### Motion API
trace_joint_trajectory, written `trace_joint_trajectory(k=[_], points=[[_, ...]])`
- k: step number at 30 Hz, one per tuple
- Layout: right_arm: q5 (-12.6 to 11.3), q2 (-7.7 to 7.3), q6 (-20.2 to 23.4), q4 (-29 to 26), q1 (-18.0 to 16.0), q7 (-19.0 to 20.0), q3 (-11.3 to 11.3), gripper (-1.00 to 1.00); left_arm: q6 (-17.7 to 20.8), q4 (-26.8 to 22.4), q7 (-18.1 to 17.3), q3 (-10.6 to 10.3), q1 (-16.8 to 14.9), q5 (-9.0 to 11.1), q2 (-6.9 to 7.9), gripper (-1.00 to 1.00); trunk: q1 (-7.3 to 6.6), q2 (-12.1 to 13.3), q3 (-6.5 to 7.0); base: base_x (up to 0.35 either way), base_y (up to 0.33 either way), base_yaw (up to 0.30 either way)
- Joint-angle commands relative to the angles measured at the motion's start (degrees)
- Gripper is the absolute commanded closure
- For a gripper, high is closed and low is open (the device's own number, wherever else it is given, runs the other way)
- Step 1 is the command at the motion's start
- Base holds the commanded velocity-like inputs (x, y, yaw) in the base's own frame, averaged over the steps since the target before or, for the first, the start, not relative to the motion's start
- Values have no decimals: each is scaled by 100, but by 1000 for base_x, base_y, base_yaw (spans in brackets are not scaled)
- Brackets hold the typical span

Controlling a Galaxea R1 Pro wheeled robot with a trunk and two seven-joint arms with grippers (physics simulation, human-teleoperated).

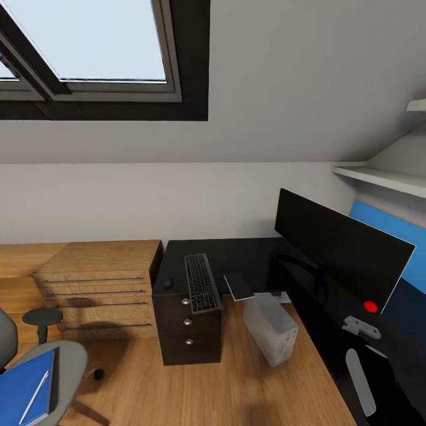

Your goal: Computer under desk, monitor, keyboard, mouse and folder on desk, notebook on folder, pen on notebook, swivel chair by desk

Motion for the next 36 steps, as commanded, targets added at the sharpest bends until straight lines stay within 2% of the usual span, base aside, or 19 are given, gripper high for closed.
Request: trace_joint_trajectory(k=[1, 12, 18, 30, 36], points=[[-59, -2, 21, -8, -1, -38, 1, -100, -44, -5, 25, -22, -2, 60, 7, -100, 3, -6, -3, 0, 0, -1], [-55, -5, 20, -14, -1, -1, -71, -100, -44, -5, 25, -22, -2, 60, 7, -100, 3, -6, 16, 0, 0, -51], [-59, -8, 17, -14, -1, 35, -176, -100, -44, -5, 25, -22, -2, 60, 7, -100, 3, -6, 51, 0, 0, -193], [-48, -16, -5, 5, -1, 76, -236, -100, -44, -5, 25, -19, -2, 60, 11, -100, 3, -6, 129, 0, 0, -218], [-40, -42, -278, 72, -1, 78, -239, -100, -39, 9, 25, -15, -2, 65, 21, -100, 3, -6, 168, 0, 0, -226]])
